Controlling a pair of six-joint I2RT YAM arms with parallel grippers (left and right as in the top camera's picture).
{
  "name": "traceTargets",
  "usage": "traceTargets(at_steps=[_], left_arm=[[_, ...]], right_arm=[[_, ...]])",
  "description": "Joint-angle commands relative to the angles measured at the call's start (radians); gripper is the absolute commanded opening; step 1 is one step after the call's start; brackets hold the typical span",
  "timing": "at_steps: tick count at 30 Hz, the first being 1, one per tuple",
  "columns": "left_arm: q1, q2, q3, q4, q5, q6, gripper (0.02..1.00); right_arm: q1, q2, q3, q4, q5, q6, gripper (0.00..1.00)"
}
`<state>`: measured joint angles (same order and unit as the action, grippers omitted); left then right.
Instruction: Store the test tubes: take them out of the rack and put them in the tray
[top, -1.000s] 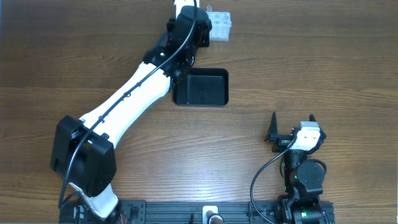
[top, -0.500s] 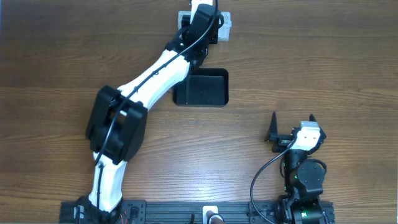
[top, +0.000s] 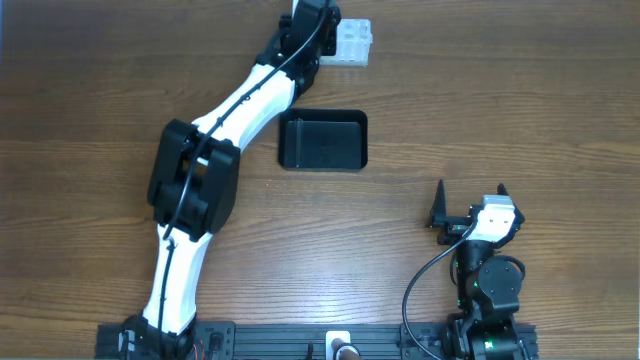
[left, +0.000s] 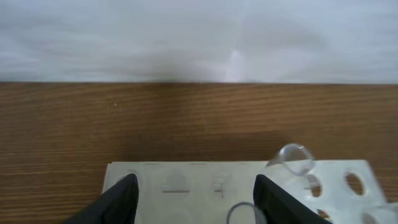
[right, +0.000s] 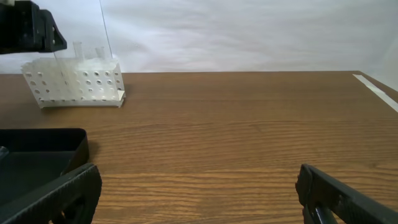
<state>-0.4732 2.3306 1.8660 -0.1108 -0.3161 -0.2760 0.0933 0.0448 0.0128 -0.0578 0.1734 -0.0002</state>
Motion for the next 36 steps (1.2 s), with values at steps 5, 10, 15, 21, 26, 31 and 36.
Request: traceTargets(at_steps=[5, 10, 15, 21, 26, 31, 36], left_arm=[[-0.002, 0.048, 0.040, 0.031, 0.051, 0.034, 0.579], [-0.002, 0.055, 0.040, 0.040, 0.058, 0.034, 0.430], [-0.002, 0.055, 0.040, 0.042, 0.062, 0.034, 0.345], [-0.003, 0.055, 0.040, 0.044, 0.066, 0.034, 0.229], [-0.003, 0.055, 0.040, 0.045, 0.066, 0.034, 0.196], [-0.005, 0.055, 0.040, 0.045, 0.070, 0.034, 0.174], [-0.007, 0.054, 0.040, 0.053, 0.069, 0.034, 0.163]], right_arm=[[0.005, -0.005, -0.008, -0.002, -0.004, 0.003, 0.991], [0.006, -0.005, -0.008, -0.002, -0.004, 0.003, 0.993], [0.006, -0.005, -0.008, -0.002, -0.004, 0.003, 0.993], [0.006, -0.005, -0.008, -0.002, -0.004, 0.003, 0.993], [0.005, -0.005, -0.008, -0.002, -0.004, 0.003, 0.993], [0.006, -0.005, -0.008, -0.002, -0.004, 0.003, 0.993], [0.006, -0.005, -0.008, -0.002, -0.004, 0.003, 0.993]])
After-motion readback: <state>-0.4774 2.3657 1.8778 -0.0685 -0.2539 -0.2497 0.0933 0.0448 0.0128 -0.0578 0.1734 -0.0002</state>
